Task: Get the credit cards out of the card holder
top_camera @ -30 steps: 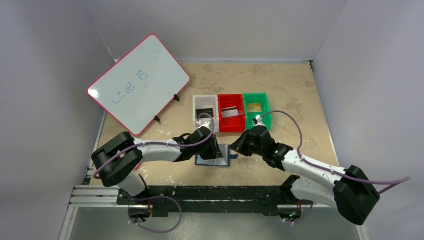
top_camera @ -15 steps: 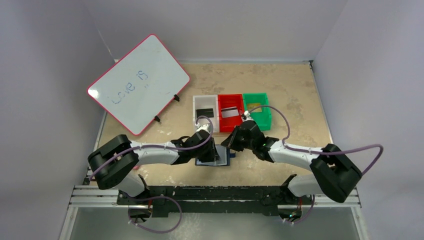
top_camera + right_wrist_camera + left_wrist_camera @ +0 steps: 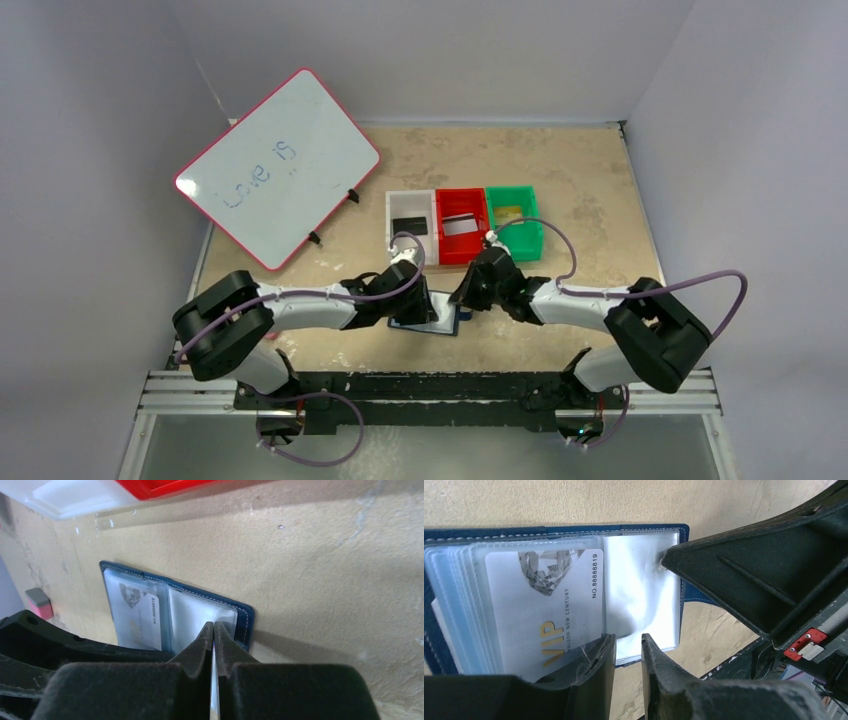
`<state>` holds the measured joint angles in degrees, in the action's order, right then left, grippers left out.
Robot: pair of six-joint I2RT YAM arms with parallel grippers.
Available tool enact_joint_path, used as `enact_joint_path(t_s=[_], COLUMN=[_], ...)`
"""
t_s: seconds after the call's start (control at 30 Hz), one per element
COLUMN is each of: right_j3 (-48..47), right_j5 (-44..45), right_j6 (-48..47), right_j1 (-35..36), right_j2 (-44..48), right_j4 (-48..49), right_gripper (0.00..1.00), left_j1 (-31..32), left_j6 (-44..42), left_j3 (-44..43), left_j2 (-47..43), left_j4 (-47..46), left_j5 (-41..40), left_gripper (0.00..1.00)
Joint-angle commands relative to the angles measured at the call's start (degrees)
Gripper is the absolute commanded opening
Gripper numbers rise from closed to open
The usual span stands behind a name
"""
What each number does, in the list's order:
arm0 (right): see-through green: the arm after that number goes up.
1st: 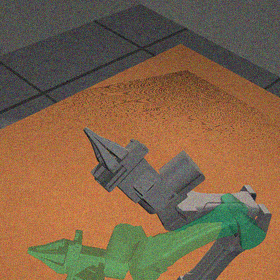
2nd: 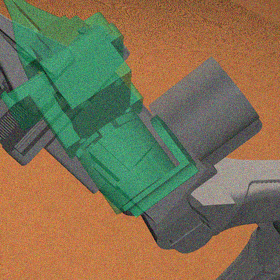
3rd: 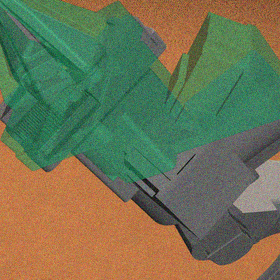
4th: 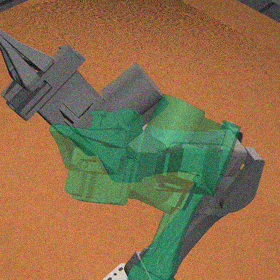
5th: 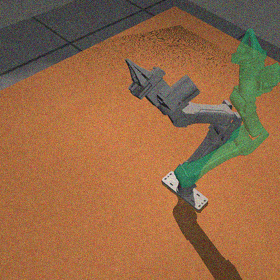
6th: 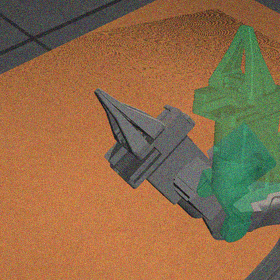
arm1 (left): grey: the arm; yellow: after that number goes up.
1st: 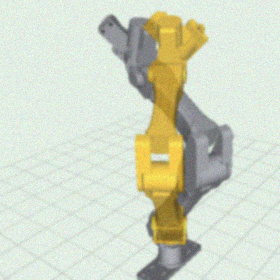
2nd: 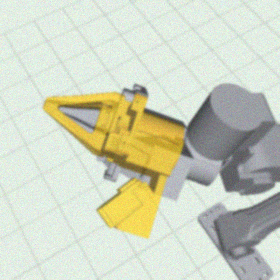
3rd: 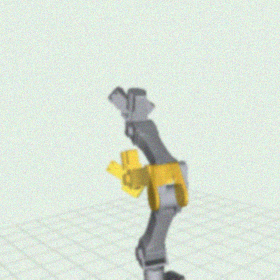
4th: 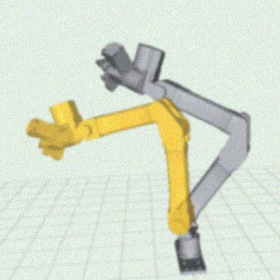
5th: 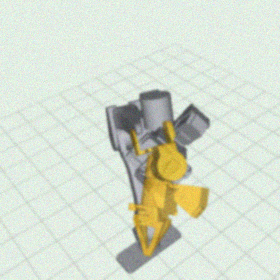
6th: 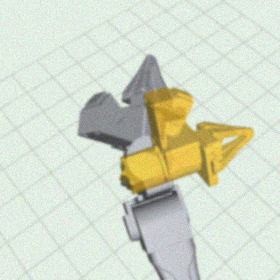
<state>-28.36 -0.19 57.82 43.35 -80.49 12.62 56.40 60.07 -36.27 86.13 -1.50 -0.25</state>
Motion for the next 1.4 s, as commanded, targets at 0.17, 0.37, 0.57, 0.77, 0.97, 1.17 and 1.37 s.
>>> enact_joint_path(t_s=[0.17, 0.37, 0.57, 0.77, 0.97, 1.17, 1.37], right_j3=[2.2, 1.8, 4.0, 2.9, 2.8, 4.1, 3.8], right_j5=[-2.6, -6.6, -9.6, -10.3, -8.2, -9.5, -8.6], right_j6=[-2.3, -3.8, -1.6, -1.6, 0.3, 2.4, 4.5], right_j1=[0.4, 0.4, 0.5, 0.9, 3.1, 3.8, 4.0], right_j2=[1.6, 0.0, -1.3, -1.8, -2.0, -2.6, -2.7], right_j4=[7.0, 10.5, 15.9, 15.1, 14.2, 17.8, 18.3], right_gripper=[0.13, 0.16, 0.19, 0.23, 0.25, 0.29, 0.29], left_j1=[0.1, 0.0, 0.0, -0.5, -2.4, -3.1, -3.1], left_j6=[-3.2, -2.9, -1.2, -0.5, 1.1, -0.1, -2.2], left_j3=[-6.2, -9.6, -6.4, -5.4, -3.6, -2.4, -2.7], left_j2=[-8.0, -8.2, -8.7, -10.6, -11.5, -12.7, -10.6], left_j4=[7.2, 19.5, 19.0, 19.3, 19.1, 15.0, 12.5], left_j5=[-8.9, -20.4, -20.4, -22.1, -21.4, -18.4, -14.6], left_gripper=[0.33, 0.36, 0.38, 0.42, 0.43, 0.43, 0.43])
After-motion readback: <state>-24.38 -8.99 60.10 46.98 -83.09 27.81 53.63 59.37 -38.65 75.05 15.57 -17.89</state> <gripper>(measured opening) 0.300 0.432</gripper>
